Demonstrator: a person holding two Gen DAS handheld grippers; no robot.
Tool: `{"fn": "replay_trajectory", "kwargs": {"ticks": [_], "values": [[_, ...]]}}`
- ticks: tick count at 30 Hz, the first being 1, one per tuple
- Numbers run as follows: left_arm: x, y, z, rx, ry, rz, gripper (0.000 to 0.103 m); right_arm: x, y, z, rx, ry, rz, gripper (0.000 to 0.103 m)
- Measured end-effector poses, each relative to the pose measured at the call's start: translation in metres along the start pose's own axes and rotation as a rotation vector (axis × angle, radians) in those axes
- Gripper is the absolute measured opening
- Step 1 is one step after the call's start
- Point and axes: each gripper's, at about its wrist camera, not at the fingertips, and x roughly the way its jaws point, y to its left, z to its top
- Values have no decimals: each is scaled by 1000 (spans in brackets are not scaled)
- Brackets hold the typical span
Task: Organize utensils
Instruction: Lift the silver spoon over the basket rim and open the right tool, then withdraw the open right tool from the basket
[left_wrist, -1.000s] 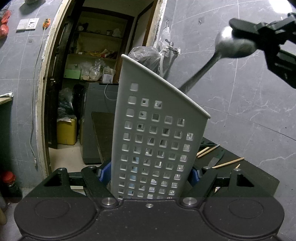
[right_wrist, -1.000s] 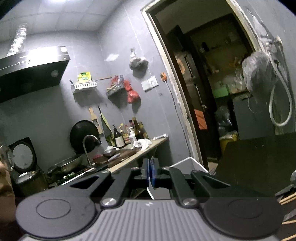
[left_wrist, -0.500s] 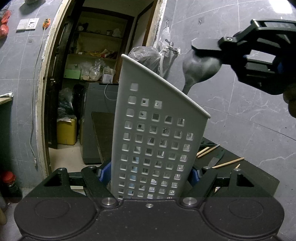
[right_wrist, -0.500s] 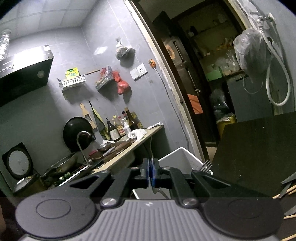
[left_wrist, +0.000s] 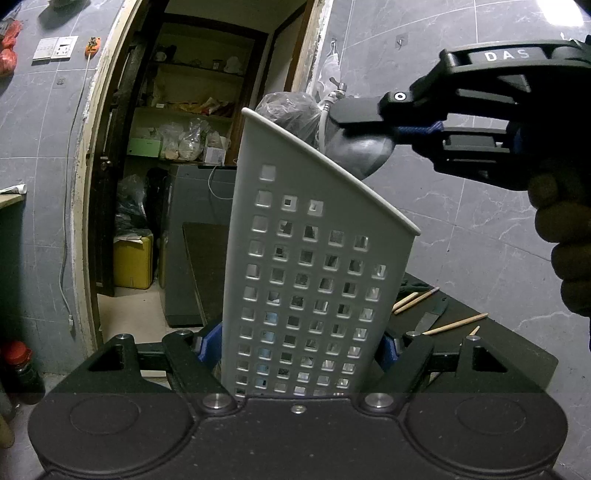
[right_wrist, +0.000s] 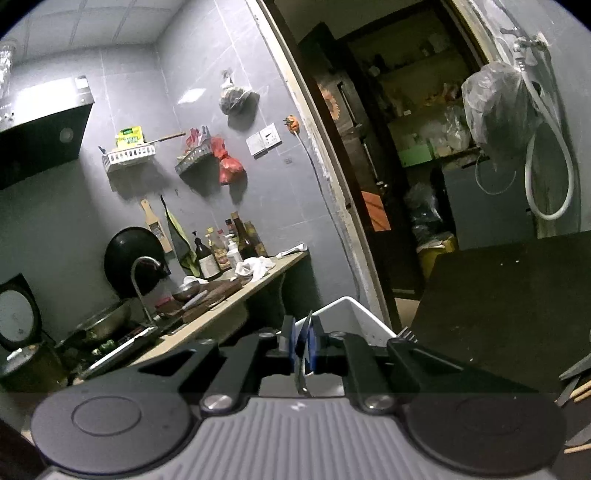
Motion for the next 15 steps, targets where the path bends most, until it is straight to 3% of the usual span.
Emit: {"fn": "replay_trajectory", "kwargs": {"ticks": [6, 11, 15], "values": [[0, 0, 0, 0, 0, 0, 79, 3, 1, -2, -12, -6, -34, 14], [0, 0, 0, 0, 0, 0, 79, 3, 5, -3, -74, -49, -88, 39], [0, 0, 0, 0, 0, 0, 79, 2, 12, -5, -132, -75, -118, 48]]}}
